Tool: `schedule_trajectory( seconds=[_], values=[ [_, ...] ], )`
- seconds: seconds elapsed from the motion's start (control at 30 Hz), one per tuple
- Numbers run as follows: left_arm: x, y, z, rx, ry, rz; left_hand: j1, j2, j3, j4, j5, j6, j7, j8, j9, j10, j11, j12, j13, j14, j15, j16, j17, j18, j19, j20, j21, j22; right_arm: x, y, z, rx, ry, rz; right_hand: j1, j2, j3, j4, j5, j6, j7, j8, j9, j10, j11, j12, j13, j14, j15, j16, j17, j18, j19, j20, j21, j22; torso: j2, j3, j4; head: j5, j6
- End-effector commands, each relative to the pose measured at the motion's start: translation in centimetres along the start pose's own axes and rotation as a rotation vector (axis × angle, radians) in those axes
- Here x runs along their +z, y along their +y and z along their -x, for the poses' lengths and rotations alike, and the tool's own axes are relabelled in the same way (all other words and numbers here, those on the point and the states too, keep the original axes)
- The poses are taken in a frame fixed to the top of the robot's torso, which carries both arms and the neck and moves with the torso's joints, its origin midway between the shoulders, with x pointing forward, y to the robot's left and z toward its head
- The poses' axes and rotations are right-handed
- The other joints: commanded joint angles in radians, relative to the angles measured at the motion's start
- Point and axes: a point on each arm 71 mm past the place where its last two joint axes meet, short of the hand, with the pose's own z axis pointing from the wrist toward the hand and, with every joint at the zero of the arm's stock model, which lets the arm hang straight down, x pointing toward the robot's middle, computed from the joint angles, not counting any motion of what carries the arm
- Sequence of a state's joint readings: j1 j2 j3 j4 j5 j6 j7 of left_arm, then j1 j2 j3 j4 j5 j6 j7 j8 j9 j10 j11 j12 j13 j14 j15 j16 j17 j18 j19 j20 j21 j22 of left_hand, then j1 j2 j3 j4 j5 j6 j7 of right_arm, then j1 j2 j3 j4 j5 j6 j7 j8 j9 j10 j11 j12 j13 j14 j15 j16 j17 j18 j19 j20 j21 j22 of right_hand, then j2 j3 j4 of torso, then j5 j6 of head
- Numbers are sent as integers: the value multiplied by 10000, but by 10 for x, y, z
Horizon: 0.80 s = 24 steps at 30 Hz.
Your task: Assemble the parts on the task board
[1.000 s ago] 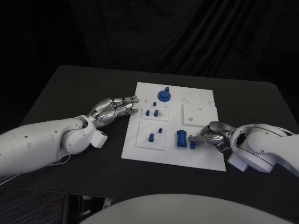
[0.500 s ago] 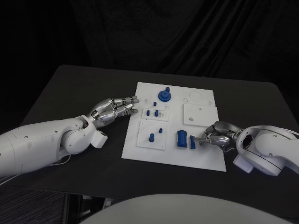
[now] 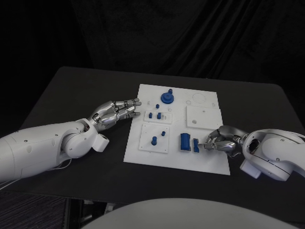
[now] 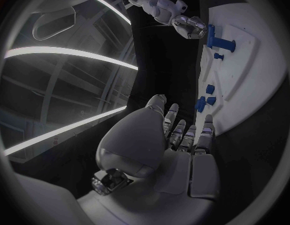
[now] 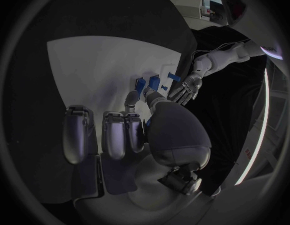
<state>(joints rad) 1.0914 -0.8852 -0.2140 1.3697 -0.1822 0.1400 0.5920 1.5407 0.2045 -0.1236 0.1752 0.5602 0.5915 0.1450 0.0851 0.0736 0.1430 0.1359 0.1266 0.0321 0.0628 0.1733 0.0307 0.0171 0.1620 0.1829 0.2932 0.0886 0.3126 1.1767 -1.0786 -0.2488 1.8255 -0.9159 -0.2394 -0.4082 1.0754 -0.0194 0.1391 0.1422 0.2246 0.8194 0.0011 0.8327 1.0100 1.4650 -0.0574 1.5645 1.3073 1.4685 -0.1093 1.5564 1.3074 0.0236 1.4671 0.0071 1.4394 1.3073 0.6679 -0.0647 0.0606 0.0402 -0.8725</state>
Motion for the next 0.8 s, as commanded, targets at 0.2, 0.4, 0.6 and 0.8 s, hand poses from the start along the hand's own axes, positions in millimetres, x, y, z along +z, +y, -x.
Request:
schedule_trajectory(
  seconds=[0.2,0.4,0.6,0.8],
  values=[
    [-1,0,-1,-111,98,-99,-71,-20,74,9,-68,1,48,46,5,6,36,53,15,17,61,50,6,-155,81,-6,-4,-9,1,-3,-7,-500,643,-213,11,-222,-248,78,-10,-64,-44,277,293,1058,-96,63,2635,954,-97,29,2299,119,362,-104,-27,2167,1,2,-4,25,-2],
    [-1,0,-1,-118,106,-99,-71,-20,74,9,-68,1,48,46,5,6,36,53,15,17,61,50,6,-155,81,-6,-4,-9,2,-2,-8,-564,765,-194,59,-317,-310,82,-5,-72,-60,355,380,1058,-109,63,2635,956,-108,32,2308,118,363,-114,-26,2168,5,-1,8,7,-2],
    [-1,0,-1,-121,106,-95,-86,-25,87,6,-72,2,48,50,6,6,35,55,15,19,67,53,6,-159,86,-6,-2,-16,2,-2,-8,-559,742,-179,16,-336,-358,155,-4,-79,-62,389,425,1058,-113,63,2635,958,-113,34,2314,117,365,-121,-24,2169,0,-2,4,23,-2],
    [-1,0,-2,-127,116,-91,-86,-25,87,6,-72,2,48,50,6,6,35,55,15,19,67,53,6,-159,86,-6,-2,-16,3,-3,-8,-560,717,-213,4,-313,-369,203,1,-23,-68,461,489,1058,-117,63,2635,957,-116,32,2309,118,364,-124,-26,2168,4,0,-1,33,-2]
  ],
)
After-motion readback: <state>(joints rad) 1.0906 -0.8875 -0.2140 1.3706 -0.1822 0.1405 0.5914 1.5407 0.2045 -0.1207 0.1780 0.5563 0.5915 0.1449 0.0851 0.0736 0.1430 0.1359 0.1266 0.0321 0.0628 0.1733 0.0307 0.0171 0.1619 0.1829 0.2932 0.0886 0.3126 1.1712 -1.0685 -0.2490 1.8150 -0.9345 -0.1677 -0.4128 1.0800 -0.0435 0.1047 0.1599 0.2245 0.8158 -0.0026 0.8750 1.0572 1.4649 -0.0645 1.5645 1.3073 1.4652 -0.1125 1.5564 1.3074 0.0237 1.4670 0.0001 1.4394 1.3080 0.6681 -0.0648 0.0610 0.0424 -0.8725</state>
